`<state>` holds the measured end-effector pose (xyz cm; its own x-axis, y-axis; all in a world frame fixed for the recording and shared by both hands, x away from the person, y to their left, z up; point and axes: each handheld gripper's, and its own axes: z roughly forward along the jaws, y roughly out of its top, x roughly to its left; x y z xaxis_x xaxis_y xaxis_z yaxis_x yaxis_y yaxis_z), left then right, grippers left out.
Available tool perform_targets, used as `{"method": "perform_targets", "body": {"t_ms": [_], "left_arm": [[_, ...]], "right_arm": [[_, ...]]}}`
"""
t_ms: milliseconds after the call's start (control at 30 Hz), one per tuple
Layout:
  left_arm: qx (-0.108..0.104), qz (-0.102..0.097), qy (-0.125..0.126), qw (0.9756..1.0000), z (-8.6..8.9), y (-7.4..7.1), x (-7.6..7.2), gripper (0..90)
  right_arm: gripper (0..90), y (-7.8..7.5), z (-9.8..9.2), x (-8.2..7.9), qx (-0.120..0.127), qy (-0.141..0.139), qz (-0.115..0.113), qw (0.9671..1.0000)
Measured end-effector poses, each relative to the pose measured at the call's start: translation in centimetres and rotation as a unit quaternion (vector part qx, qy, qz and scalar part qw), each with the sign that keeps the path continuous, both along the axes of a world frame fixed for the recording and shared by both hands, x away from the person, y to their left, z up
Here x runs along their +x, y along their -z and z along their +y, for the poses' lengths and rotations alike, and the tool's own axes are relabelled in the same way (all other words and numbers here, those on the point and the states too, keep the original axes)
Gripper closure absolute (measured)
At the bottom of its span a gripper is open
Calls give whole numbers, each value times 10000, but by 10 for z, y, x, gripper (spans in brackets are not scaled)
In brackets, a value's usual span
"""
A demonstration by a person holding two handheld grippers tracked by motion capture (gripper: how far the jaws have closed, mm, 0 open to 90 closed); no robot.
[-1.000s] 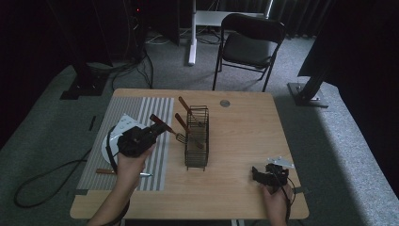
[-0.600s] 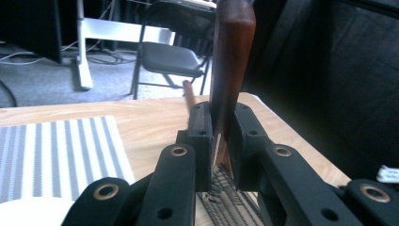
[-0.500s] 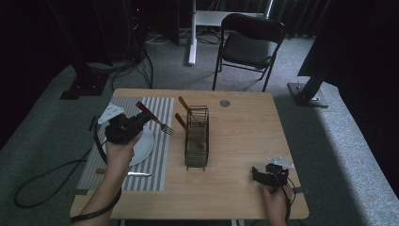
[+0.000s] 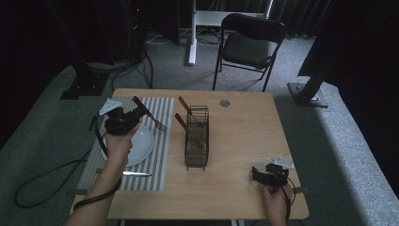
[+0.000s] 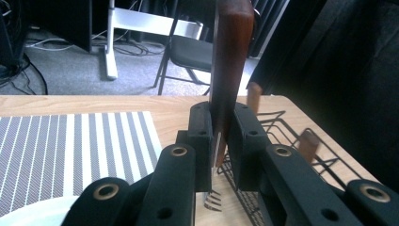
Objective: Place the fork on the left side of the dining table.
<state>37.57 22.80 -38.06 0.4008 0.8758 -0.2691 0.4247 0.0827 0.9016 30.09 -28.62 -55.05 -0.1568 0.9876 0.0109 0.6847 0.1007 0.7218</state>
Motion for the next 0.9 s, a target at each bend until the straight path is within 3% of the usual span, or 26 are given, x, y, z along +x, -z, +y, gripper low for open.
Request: {"method": "perform_targets", "body": {"t_ms": [167, 300, 467, 567, 700, 900], "left_arm": [[-106, 147, -139, 9997, 8, 5, 15, 803], [-47, 102, -218, 9997, 12, 4, 25, 803], [-121, 126, -396, 9991, 19, 9, 48, 803], [-274, 273, -485, 9981, 23, 17, 58, 804], [-185, 372, -639, 9971, 24, 27, 69, 803], [-265, 543, -823, 9948, 28, 37, 83, 803]], "right_arm": [[127, 0, 0, 0, -1, -1, 0, 10000], [127, 0, 0, 0, -2, 0, 0, 10000], [127, 0, 0, 0, -3, 1, -1, 10000], [127, 0, 0, 0, -4, -2, -2, 10000], [127, 0, 0, 0, -4, 0, -1, 10000], [127, 0, 0, 0, -4, -1, -2, 10000]]}}
